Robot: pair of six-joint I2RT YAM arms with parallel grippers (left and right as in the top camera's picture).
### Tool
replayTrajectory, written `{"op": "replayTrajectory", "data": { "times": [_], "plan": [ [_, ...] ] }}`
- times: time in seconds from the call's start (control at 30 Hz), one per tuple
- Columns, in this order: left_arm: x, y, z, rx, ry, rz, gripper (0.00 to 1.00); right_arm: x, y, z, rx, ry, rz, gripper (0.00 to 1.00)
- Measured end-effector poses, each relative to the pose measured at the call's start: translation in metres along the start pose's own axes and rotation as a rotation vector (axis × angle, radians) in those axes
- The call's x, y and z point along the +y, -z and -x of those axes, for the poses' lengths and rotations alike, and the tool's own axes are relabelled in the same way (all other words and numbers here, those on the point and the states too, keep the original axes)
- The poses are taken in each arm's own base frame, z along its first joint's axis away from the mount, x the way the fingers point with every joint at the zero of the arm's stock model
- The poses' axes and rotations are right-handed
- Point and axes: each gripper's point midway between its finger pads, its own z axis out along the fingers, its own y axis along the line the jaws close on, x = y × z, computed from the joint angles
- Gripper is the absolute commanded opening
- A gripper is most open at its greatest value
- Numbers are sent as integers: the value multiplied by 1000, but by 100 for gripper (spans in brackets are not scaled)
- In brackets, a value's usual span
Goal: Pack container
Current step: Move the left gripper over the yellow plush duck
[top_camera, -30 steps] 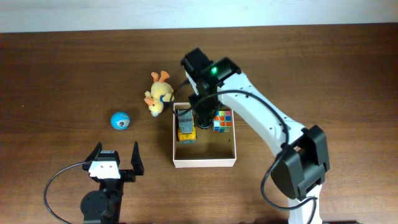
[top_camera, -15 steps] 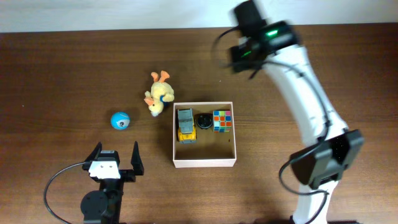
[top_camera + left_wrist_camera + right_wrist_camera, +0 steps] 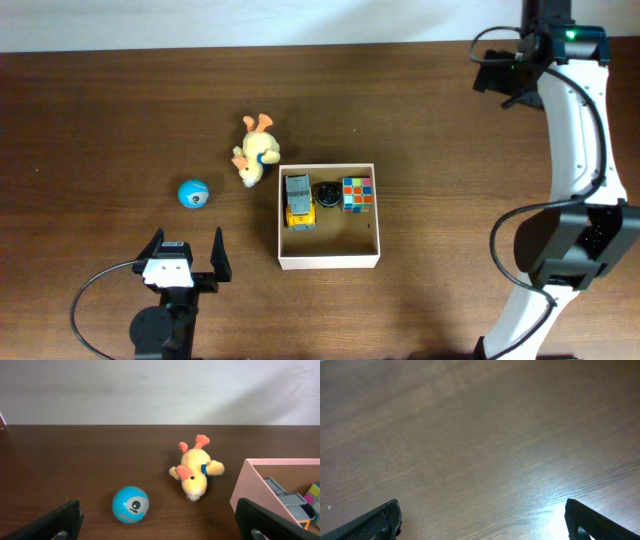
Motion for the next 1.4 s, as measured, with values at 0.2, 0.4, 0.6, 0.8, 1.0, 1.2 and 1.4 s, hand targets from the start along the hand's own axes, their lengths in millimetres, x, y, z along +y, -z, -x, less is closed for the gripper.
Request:
{"op": "replayTrajectory", "data": {
  "times": [0.2,0.4,0.6,0.8,1.0,1.2,1.4],
  "plan": [
    [0,0,0,0,0,1,99,-2,-11,-7,46,-14,16,99],
    [5,0,0,-1,0,29,99,0,-11,-8,48,-15,24,99],
    [10,1,21,-92,76,57,99,0,-11,-8,49,-15,26,99],
    [13,1,29,-108,155,67,99,0,-11,-8,49,-18,26,99],
    [13,-9,49,23,169,84,99,0,-11,-8,49,-18,26,99],
    [5,-47,96,173,177,53,99,0,-11,-8,49,-19,26,99],
    [-14,-96,98,535,157,-32,99,0,-11,-8,49,-20,26,99]
  ]
}}
